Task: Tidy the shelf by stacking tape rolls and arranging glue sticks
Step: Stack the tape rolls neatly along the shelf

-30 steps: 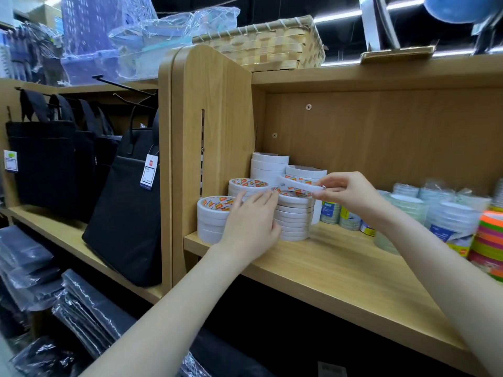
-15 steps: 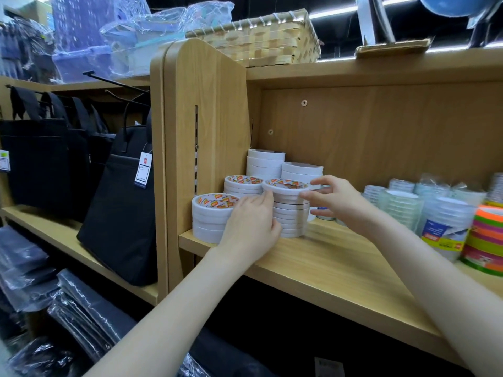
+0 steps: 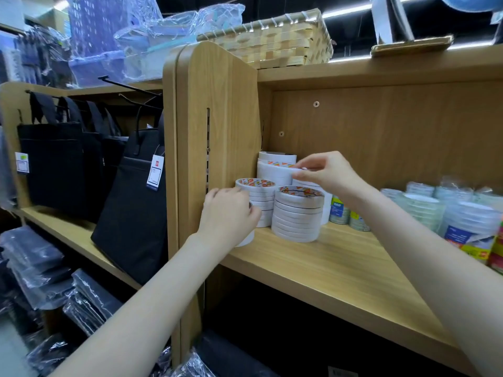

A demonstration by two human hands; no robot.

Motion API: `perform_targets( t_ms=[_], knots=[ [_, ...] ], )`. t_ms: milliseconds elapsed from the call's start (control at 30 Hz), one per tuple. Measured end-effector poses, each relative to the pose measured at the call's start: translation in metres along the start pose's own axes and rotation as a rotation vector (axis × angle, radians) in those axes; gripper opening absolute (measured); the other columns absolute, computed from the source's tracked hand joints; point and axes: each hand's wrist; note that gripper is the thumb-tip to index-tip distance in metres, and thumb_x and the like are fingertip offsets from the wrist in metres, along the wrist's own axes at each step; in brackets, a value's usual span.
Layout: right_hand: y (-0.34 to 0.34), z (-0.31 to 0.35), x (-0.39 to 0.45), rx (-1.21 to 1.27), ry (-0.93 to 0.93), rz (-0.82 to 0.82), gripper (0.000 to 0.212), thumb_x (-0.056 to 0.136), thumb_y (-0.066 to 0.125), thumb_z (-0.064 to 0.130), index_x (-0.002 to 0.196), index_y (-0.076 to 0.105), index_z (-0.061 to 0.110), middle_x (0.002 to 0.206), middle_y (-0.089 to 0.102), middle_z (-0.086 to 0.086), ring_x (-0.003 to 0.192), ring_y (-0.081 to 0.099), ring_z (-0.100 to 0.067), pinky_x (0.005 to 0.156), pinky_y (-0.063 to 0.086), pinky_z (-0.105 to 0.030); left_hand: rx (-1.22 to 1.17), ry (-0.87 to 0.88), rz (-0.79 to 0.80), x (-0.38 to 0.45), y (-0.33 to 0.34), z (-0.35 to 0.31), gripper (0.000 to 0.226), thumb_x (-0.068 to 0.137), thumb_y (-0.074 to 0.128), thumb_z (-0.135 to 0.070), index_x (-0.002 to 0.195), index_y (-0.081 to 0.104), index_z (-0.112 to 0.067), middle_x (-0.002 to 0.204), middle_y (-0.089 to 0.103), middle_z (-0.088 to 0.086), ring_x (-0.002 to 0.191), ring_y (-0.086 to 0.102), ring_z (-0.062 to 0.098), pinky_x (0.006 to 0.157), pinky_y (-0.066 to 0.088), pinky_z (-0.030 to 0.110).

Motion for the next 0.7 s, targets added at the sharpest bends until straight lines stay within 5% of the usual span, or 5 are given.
perform_targets(
  t_ms=[100, 200, 333, 533, 700],
  knots=[
    [0.033, 0.019, 0.012, -0.224, -0.04, 0.102, 0.025, 0.076, 0.075, 0.026, 0.097, 0.072, 0.013, 0.084, 0.06, -0.007, 0.074, 0.051, -0.013, 0.049, 0.037, -0.01, 0.038, -0.032, 0.054, -0.003, 0.001, 0.005, 0.028, 0.091, 0.039, -0.034, 0.08, 0.054, -0.012, 0.074, 0.051, -0.001, 0.073, 0.045, 0.019, 0.073, 0.028, 0.028],
    [0.048, 0.021, 0.019, -0.251, -0.005, 0.141, 0.032, 0.075, 0.077, 0.025, 0.101, 0.069, 0.008, 0.099, 0.065, -0.012, 0.075, 0.055, -0.015, 0.055, 0.043, -0.016, -0.031, -0.005, 0.07, -0.004, -0.001, 0.009, 0.032, 0.092, 0.039, -0.039, 0.084, 0.056, -0.013, 0.077, 0.054, -0.001, 0.075, 0.05, 0.018, 0.071, 0.031, 0.028],
    [0.042, 0.012, 0.018, -0.149, 0.018, 0.203, 0.041, 0.078, 0.074, 0.02, 0.115, 0.06, 0.01, 0.114, 0.062, -0.011, 0.088, 0.057, -0.015, 0.053, 0.043, -0.006, -0.082, 0.033, 0.052, 0.002, -0.002, 0.012, 0.025, 0.093, 0.04, -0.038, 0.086, 0.046, -0.015, 0.078, 0.049, -0.002, 0.076, 0.047, 0.017, 0.071, 0.031, 0.028],
    [-0.014, -0.004, 0.018, -0.224, 0.015, -0.08, 0.018, 0.085, 0.064, 0.017, 0.102, 0.067, 0.015, 0.108, 0.068, -0.008, 0.102, 0.06, -0.02, 0.079, 0.044, -0.025, -0.094, 0.056, -0.002, 0.014, -0.005, 0.012, 0.024, 0.093, 0.042, -0.034, 0.097, 0.051, -0.011, 0.085, 0.054, -0.002, 0.087, 0.055, 0.022, 0.074, 0.033, 0.03],
    [-0.014, -0.011, 0.04, -0.386, -0.089, 0.082, 0.031, 0.091, 0.053, 0.01, 0.121, 0.059, 0.016, 0.125, 0.06, -0.002, 0.118, 0.052, -0.02, 0.094, 0.034, -0.021, -0.122, 0.099, 0.082, 0.034, -0.009, 0.006, 0.048, 0.091, 0.031, -0.036, 0.118, 0.054, -0.003, 0.12, 0.057, 0.012, 0.113, 0.051, 0.027, 0.094, 0.035, 0.034]
  ],
)
Point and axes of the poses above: each hand's wrist, its own x-axis towards the middle knuckle, its own y-axis out of the palm, z = x × y
